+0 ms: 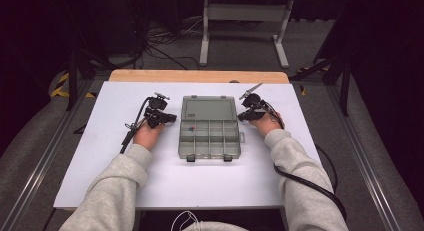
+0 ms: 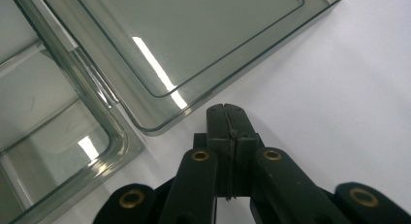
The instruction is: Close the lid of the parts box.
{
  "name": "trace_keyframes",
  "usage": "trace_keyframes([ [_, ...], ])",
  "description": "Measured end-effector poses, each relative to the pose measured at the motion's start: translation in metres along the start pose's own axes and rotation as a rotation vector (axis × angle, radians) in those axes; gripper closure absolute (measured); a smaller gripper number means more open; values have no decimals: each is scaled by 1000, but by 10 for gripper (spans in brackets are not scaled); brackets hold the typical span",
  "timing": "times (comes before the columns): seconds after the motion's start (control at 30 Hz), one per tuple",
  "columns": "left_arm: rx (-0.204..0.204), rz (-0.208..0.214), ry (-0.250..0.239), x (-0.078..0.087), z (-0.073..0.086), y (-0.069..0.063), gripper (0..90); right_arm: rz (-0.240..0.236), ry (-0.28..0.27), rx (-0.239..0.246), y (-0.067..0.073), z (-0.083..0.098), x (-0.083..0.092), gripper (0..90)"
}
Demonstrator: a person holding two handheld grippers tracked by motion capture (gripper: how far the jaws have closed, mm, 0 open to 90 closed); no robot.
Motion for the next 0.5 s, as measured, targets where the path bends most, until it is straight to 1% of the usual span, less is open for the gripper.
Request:
trace_keyframes([
  [0.17,5,5,-1,-2,0,-1,897,-1,4,9,1,-2,-2,900],
  [0.27,7,6,15,-3,-2,-3,897,-2,4,8,1,-2,-2,900],
  [0.37,-17,10,25,-6,-4,-6,897,-5,4,11,1,-2,-2,900],
  [0.4,-20,9,27,-8,-5,-8,897,-5,5,11,1,-2,-2,900],
  [0.5,-26,10,34,-10,-6,-10,897,-6,6,12,1,-2,-2,900],
])
Point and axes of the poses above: each handheld gripper's, and its own axes: x roughly backward along the jaws, z roughly out of its underside, y roughly to its left, the point moved 5 cm from there along -x, roughly forward along the jaws, and after that the axes turned 15 degrees about -y, right-handed, at the moved point
